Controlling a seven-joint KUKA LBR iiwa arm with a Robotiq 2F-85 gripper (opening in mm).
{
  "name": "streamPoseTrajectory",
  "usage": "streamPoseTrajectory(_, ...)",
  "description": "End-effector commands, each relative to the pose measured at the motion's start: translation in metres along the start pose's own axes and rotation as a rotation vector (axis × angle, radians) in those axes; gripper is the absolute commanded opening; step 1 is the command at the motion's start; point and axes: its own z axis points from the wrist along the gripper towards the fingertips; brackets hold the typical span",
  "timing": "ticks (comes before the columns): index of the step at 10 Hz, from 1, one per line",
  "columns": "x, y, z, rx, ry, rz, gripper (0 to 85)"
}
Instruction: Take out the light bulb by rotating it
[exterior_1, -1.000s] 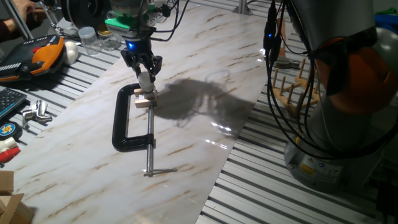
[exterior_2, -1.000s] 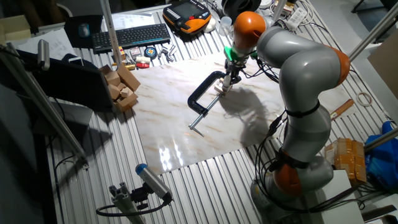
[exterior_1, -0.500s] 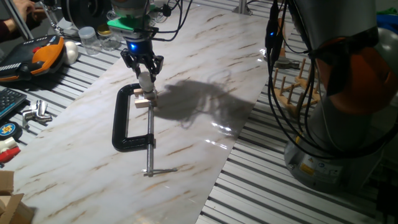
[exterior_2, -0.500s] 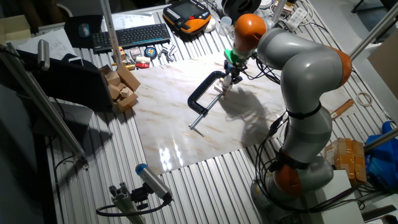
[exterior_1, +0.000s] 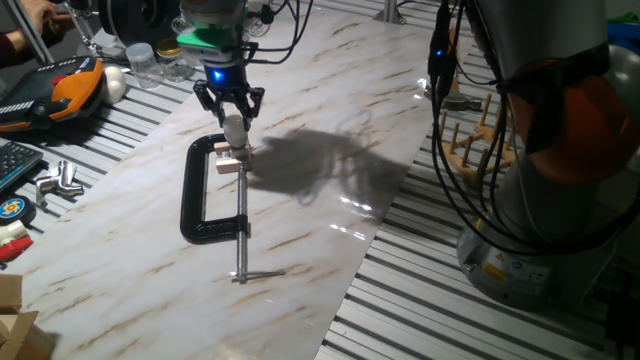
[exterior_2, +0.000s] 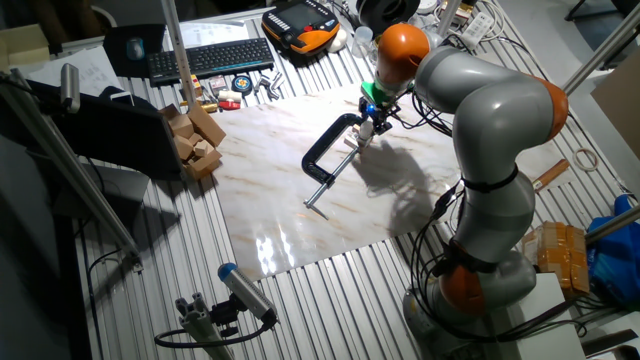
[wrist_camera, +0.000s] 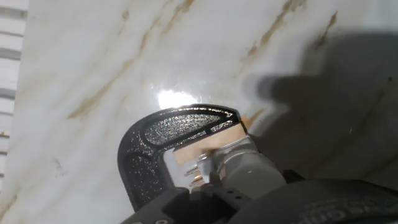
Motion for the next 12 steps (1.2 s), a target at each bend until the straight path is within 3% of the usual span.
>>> streamPoseTrajectory(1,0.0001,0.0000,0.0000,-0.002,-0.001,-0.015,0.0)
streamPoseTrajectory(5,0.0003,0.0000,0.0000,0.005,0.003,-0.097,0.0)
streamPoseTrajectory(9,0.0006,-0.0007,-0.0015,0.011,-0.011,-0.256,0.0)
streamPoseTrajectory(12,0.0010,-0.0010,-0.0030,0.023,-0.002,-0.353,0.0)
